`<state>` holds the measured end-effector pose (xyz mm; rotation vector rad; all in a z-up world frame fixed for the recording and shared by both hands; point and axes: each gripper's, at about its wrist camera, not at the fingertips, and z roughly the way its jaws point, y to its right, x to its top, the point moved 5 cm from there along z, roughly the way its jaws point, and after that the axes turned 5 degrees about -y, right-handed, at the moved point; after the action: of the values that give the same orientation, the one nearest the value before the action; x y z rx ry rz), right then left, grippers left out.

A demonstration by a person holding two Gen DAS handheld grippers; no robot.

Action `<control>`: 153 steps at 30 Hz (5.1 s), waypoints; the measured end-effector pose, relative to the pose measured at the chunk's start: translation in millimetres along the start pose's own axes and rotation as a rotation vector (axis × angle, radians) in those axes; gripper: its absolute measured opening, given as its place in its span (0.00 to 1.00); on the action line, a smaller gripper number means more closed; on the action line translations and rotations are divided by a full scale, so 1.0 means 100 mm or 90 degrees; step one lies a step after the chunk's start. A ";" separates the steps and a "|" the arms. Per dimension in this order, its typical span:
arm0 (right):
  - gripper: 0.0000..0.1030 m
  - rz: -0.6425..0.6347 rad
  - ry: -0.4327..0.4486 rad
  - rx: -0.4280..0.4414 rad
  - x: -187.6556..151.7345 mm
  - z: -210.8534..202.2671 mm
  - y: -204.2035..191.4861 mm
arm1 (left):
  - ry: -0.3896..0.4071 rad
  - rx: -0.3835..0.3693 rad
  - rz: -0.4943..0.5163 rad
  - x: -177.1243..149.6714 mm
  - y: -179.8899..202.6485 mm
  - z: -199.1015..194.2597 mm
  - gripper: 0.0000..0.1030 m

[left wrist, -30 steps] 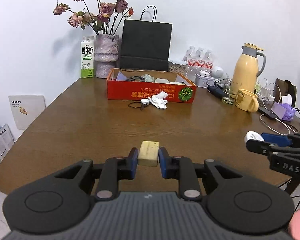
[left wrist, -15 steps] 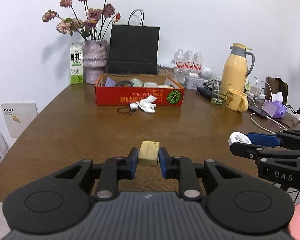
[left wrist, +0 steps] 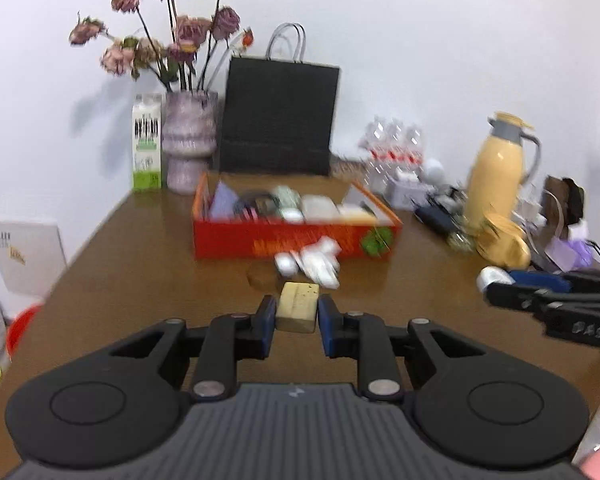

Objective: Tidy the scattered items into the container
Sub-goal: 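Carry the sponge block and white tin over the box and lower them, then open both tools to release the sponge and tin into the box, then withdraw both tools from the box back away from the table, then grasp the small black USB cable with the left tool while the right tool grasps the white tissue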

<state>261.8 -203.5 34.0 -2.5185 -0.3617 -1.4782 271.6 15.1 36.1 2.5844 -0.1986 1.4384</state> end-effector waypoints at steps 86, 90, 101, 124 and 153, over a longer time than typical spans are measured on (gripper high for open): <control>0.97 0.080 -0.132 -0.031 -1.11 -1.12 -0.24 | -0.061 0.068 -0.004 -1.15 0.47 -1.11 1.00; 0.97 0.062 -0.102 -0.043 -1.08 -1.14 -0.32 | -0.056 0.084 0.014 -1.17 0.52 -1.10 1.00; 0.97 0.063 -0.133 -0.038 -1.19 -1.00 -0.33 | -0.039 0.081 0.038 -1.19 0.64 -1.08 1.00; 0.67 0.118 -0.119 -0.018 -0.80 0.22 0.06 | -0.064 0.065 0.020 -0.79 0.36 0.03 0.79; 0.13 0.041 -0.150 0.084 0.14 2.75 0.03 | -0.118 -0.021 0.134 0.00 0.02 2.37 0.16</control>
<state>497.1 -124.9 -86.0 -2.5757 -0.3957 -1.0997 467.2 -38.8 -85.9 2.7371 -0.5296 1.2414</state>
